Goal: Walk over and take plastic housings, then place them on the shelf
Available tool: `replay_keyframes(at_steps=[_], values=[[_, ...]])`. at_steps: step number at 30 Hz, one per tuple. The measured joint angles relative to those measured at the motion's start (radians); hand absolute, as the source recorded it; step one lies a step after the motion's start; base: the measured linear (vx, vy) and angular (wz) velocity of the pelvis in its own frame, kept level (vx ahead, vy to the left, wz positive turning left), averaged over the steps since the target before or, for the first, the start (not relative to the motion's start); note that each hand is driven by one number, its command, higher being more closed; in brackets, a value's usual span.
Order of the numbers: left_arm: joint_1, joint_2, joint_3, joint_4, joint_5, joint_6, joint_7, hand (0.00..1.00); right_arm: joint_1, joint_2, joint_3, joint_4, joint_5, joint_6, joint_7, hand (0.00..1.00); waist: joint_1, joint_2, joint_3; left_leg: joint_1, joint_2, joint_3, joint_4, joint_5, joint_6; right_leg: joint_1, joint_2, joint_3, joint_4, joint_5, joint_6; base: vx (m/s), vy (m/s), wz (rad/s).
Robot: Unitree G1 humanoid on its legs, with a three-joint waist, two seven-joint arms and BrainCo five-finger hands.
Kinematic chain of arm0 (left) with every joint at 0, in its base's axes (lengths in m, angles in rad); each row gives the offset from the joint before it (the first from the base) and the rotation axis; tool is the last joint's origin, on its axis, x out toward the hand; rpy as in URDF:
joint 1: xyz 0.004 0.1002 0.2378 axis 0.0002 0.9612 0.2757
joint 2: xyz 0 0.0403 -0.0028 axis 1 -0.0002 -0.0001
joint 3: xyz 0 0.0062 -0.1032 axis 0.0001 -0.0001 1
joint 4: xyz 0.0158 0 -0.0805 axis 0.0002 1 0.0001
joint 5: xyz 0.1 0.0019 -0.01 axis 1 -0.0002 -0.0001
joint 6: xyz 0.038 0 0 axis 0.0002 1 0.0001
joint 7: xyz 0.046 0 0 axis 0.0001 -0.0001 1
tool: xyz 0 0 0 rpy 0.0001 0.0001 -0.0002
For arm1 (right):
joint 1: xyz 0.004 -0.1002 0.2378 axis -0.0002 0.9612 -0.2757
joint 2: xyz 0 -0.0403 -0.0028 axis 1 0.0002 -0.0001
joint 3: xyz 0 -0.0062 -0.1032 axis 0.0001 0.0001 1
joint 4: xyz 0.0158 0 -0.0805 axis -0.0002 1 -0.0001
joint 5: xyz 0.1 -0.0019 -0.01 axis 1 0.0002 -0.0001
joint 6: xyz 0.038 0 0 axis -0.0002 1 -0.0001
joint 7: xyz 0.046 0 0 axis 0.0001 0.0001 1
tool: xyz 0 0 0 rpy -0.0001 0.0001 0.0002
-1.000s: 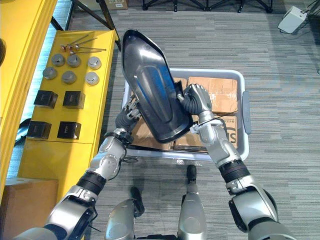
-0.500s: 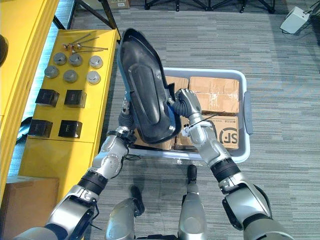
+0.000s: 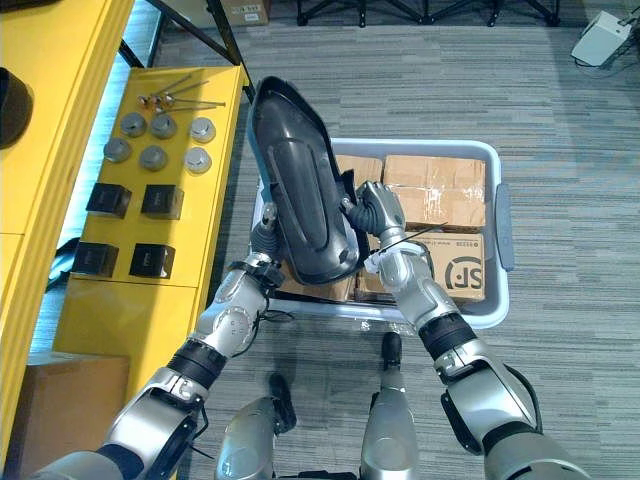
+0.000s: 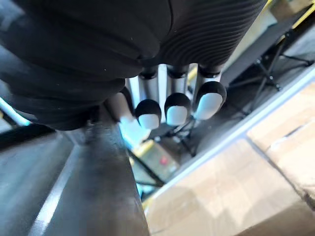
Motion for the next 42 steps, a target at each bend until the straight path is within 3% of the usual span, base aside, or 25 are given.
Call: replay_keyframes(at_steps=[14, 21, 32, 33, 42], values=[[0.0, -0.002, -0.018, 0.001, 0.081, 0.059, 0.002, 0.0, -0.069, -0.072, -0.043, 0.009, 0.01, 0.008, -0.019, 1.0, 0.0, 0.0, 0.0, 0.0, 0.0, 0.002, 0.006, -0.007, 0.001, 0.0, 0.0, 0.001, -0.002, 0.0, -0.001, -0.01, -0.001, 0.0], [0.0, -0.003, -0.038, 0.002, 0.097, 0.06, 0.02, 0.0, -0.07, -0.062, -0.043, 0.007, 0.036, 0.002, -0.017, 1.0, 0.0, 0.001, 0.001, -0.017, 0.002, 0.004, 0.037, -0.026, 0.005, -0.006, -0.002, 0.011, -0.001, 0.003, 0.003, -0.02, 0.007, -0.01], [-0.004, -0.022, -0.055, 0.004, 0.158, 0.06, 0.176, 0.0, -0.041, 0.014, -0.043, -0.084, 0.048, -0.032, 0.027, 1.0, -0.002, 0.003, 0.002, -0.016, 0.002, 0.005, 0.034, -0.026, 0.005, -0.007, -0.002, 0.012, -0.003, 0.003, 0.004, -0.03, -0.006, 0.0], [-0.004, -0.021, -0.055, 0.004, 0.158, 0.061, 0.191, 1.0, -0.037, 0.016, -0.043, -0.088, 0.048, -0.032, 0.027, 1.0, -0.002, 0.003, 0.002, -0.016, 0.002, 0.005, 0.033, -0.026, 0.005, -0.007, -0.002, 0.013, -0.003, 0.003, 0.004, 0.0, 0.0, 0.0], [-0.004, -0.024, -0.041, -0.004, 0.199, 0.062, 0.399, 1.0, 0.053, 0.044, -0.04, -0.139, 0.049, -0.032, 0.04, 1.0, -0.004, 0.001, 0.004, 0.006, 0.0, 0.008, 0.016, -0.025, 0.004, 0.015, -0.001, 0.012, -0.021, 0.007, 0.006, 0.0, 0.0, 0.0]])
